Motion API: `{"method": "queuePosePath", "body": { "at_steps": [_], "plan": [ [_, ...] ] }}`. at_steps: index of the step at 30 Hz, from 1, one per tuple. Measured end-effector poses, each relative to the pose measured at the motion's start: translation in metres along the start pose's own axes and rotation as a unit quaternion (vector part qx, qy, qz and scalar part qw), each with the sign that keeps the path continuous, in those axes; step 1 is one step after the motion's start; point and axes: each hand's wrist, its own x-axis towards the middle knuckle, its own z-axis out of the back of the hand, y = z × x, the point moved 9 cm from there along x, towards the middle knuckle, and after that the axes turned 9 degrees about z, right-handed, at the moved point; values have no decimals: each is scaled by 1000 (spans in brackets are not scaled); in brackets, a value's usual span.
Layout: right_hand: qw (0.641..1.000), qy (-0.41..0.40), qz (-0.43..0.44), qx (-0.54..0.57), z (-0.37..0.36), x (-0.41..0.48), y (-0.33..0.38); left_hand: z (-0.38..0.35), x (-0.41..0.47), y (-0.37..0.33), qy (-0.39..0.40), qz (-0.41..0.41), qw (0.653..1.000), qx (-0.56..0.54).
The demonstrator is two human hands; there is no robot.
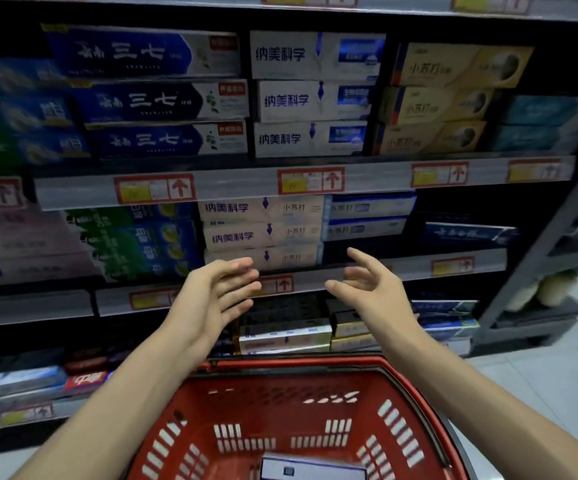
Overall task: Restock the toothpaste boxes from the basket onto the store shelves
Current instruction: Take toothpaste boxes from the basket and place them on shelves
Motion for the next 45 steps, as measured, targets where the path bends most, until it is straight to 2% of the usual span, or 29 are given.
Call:
{"method": "queuePosePath", "body": {
  "at_steps": [5, 9, 12, 14, 16, 17, 20, 22, 23, 25, 29, 33, 35, 38, 39, 42, 45],
  "plan": [
    [998, -2, -65, 11, 11, -50, -22, -10, -13, 41, 34, 45, 997, -48],
    [991, 32, -127, -12, 14, -84, -59, -17, -23, 78, 50, 91, 995, -5],
    [981, 99, -155, -60, 10, -109, -92, -15, -24, 101, 61, 115, 991, 35],
    [958, 184, -170, -136, 3, -131, -123, -10, -21, 119, 63, 133, 987, 57],
    [913, 278, -161, -251, -1, -154, -155, -3, -19, 146, 58, 158, 981, 94],
    [877, 327, -146, -319, -1, -165, -172, 2, -17, 161, 57, 172, 976, 119],
    [730, 455, -94, -502, 2, -202, -210, 18, -17, 203, 66, 228, 950, 203],
    [628, 515, -60, -581, 2, -221, -225, 30, -15, 219, 67, 254, 931, 253],
    [595, 527, -56, -604, 3, -226, -231, 36, -13, 222, 61, 257, 925, 273],
    [561, 536, -64, -628, 5, -231, -240, 46, -8, 225, 41, 257, 917, 303],
    [552, 531, -106, -633, 9, -229, -246, 53, 2, 238, 10, 261, 898, 355],
    [528, 531, -125, -651, -4, -225, -258, 51, 12, 259, -3, 271, 872, 408],
    [556, 512, -122, -643, -15, -218, -269, 48, 17, 269, 0, 276, 861, 426],
    [640, 450, -107, -614, -29, -195, -290, 45, 28, 285, -3, 284, 848, 448],
    [657, 429, -104, -611, -29, -187, -298, 45, 33, 291, -6, 289, 842, 456],
    [672, 409, -116, -607, -25, -175, -328, 47, 48, 304, -21, 308, 828, 468],
    [674, 417, -105, -600, -20, -171, -353, 51, 67, 310, -42, 306, 832, 460]
  ]
}}
